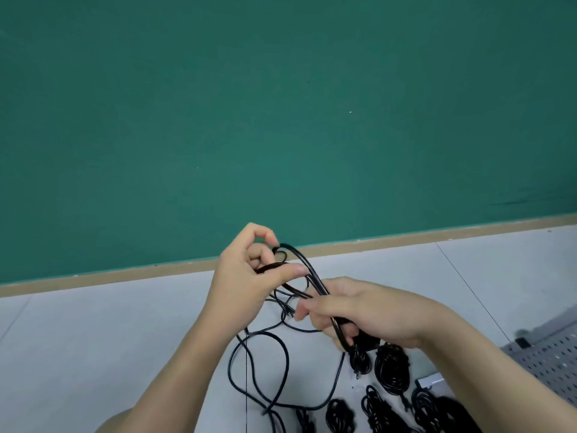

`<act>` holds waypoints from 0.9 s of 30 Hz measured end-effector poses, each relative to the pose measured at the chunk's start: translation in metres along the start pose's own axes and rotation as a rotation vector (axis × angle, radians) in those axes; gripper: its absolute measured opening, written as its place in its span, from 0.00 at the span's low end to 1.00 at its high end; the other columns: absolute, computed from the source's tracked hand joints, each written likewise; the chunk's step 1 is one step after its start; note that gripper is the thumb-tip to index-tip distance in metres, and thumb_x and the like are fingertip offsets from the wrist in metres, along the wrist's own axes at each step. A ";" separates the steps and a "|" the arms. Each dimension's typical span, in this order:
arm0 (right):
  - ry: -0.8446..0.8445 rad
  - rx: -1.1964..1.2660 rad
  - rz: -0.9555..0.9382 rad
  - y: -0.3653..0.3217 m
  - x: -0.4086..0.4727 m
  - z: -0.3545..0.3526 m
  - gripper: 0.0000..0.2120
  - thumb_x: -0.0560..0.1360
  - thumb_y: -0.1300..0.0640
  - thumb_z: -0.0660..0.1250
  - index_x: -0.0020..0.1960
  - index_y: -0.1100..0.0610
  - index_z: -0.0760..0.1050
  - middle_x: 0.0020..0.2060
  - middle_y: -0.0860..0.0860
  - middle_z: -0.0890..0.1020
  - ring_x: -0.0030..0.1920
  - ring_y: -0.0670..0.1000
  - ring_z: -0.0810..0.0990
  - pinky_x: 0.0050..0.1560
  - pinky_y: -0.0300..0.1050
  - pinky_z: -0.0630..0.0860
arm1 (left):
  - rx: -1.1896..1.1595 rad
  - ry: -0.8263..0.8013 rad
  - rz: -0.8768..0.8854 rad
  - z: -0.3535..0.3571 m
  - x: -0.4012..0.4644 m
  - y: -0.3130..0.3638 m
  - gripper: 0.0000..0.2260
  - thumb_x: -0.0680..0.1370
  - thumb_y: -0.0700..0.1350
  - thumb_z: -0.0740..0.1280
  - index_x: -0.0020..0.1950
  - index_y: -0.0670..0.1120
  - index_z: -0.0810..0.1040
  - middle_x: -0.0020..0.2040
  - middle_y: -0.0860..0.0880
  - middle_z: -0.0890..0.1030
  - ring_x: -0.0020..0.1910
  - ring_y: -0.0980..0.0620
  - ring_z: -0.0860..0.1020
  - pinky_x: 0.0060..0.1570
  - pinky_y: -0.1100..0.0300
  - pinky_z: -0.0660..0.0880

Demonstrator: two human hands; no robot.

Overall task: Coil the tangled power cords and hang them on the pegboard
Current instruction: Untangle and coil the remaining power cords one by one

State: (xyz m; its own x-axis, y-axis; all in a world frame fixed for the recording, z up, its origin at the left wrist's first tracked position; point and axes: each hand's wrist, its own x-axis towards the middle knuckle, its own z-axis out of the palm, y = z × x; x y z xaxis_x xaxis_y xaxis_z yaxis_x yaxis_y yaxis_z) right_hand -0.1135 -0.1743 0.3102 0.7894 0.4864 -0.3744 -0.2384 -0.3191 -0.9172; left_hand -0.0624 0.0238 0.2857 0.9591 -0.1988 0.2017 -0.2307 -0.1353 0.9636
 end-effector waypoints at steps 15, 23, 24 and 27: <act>-0.236 0.190 -0.005 0.008 -0.002 -0.007 0.09 0.86 0.61 0.58 0.55 0.64 0.76 0.38 0.52 0.79 0.39 0.50 0.82 0.44 0.42 0.79 | 0.238 -0.269 0.134 0.008 0.006 -0.015 0.27 0.77 0.62 0.65 0.37 0.37 0.73 0.35 0.52 0.66 0.36 0.55 0.65 0.38 0.61 0.63; -0.151 0.399 0.141 0.005 0.005 0.007 0.11 0.85 0.56 0.62 0.50 0.62 0.77 0.26 0.46 0.60 0.23 0.43 0.61 0.28 0.37 0.68 | 0.246 -0.265 0.094 0.019 0.002 -0.006 0.24 0.81 0.62 0.61 0.33 0.46 0.68 0.29 0.52 0.65 0.32 0.57 0.64 0.35 0.62 0.62; -0.126 0.443 0.140 0.003 0.004 0.006 0.11 0.85 0.55 0.62 0.45 0.57 0.75 0.25 0.45 0.59 0.23 0.43 0.59 0.26 0.36 0.64 | 0.183 -0.215 0.048 0.019 0.002 -0.004 0.24 0.83 0.62 0.59 0.33 0.49 0.69 0.28 0.56 0.65 0.30 0.58 0.64 0.33 0.63 0.61; 0.068 0.576 0.042 -0.006 0.001 -0.006 0.13 0.85 0.56 0.61 0.41 0.52 0.67 0.26 0.44 0.58 0.22 0.42 0.56 0.24 0.35 0.55 | 0.059 -0.164 -0.182 0.014 0.007 -0.005 0.26 0.84 0.65 0.53 0.34 0.51 0.74 0.29 0.57 0.64 0.28 0.55 0.61 0.31 0.59 0.58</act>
State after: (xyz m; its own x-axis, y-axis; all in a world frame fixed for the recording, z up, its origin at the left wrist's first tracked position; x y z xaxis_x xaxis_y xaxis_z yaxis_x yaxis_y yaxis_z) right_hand -0.1079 -0.1764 0.3157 0.8028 0.4234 -0.4197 -0.5242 0.1660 -0.8352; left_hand -0.0563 0.0097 0.2796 0.9472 -0.3204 -0.0102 -0.0704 -0.2390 0.9685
